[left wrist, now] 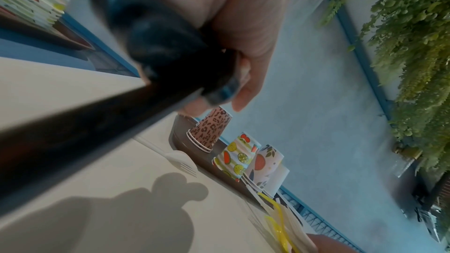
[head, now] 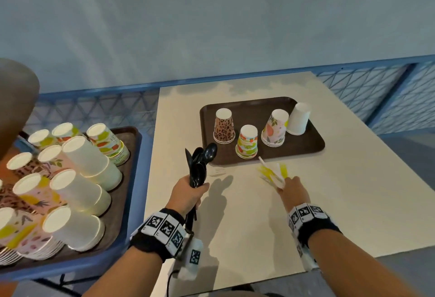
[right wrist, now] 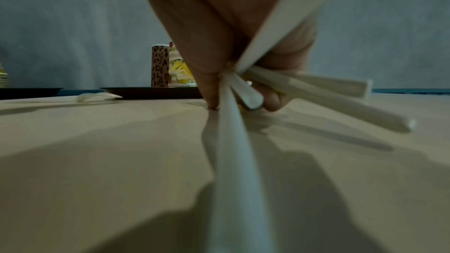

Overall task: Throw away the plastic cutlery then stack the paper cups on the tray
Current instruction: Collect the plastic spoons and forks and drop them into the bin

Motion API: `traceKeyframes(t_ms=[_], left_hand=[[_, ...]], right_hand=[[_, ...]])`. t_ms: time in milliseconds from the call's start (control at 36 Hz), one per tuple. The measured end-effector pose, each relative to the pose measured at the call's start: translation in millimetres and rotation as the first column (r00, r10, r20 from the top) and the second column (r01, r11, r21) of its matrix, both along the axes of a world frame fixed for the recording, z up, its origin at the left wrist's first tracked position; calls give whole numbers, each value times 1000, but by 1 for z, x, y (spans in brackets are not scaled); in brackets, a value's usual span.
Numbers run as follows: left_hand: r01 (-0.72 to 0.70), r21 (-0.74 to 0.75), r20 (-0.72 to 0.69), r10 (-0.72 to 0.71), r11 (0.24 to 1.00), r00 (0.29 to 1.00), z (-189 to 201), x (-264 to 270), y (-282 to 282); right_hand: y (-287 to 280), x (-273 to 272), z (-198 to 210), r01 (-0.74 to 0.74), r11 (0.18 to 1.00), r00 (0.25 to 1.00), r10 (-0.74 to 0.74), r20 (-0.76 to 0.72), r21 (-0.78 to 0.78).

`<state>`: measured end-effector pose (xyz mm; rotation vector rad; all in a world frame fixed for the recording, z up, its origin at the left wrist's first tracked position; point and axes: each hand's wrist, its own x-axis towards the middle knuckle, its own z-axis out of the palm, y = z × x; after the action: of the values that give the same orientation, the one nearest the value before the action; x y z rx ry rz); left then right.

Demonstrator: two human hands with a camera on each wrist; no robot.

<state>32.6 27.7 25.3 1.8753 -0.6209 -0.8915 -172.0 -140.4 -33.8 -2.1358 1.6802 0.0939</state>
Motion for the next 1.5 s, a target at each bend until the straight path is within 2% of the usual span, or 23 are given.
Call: traceKeyframes(t_ms=[111,306,417,500,611,667,722,806,889,972,1056,1111,1306,1500], left_hand=[[-5,-5,-1,5,1000,1000,0,1,-11],[-18,-21,-12,18,1000,1000,4,-5,-23],[-85,-34,7,85,996,996,10,-1,-21],[-135,-24,19,135,991,991,14,3,-15],[-229,-19,37,230,973,973,15,9,-3],[-278,-17,45,278,961,959,16,10,4],[-328,-16,67,328,945,942,17,10,11],[-399,-43,90,402,916,911,17,11,23],[-477,-58,89,481,877,872,14,13,37],[-539,-59,87,542,840,836,11,14,51],[-577,-60,91,580,815,810,11,11,63],[-598,-53,112,600,799,792,12,8,68],[-642,-22,123,640,766,759,9,-5,81],[-622,-23,111,620,783,776,9,-15,75]], right_hand=[[-12,-4,5,40,999,997,-42,58,20],[-27,-11,8,6,999,999,-3,-44,47],[-29,-15,7,-112,993,993,113,-20,43],[-26,-13,12,-251,968,966,250,64,13],[-18,11,35,-426,903,866,424,267,-52],[-15,33,48,-550,824,786,565,249,-135],[-13,59,59,-683,702,680,712,174,-204],[-9,103,68,-873,420,440,897,-29,-247],[-1,142,70,-961,212,244,951,-189,-176],[12,171,63,-985,123,149,961,-235,-119],[24,189,48,-990,121,133,962,-238,-65],[29,195,39,-988,153,154,963,-223,-20],[36,195,16,-952,298,291,952,-94,70],[40,185,14,-905,421,418,907,-50,57]])
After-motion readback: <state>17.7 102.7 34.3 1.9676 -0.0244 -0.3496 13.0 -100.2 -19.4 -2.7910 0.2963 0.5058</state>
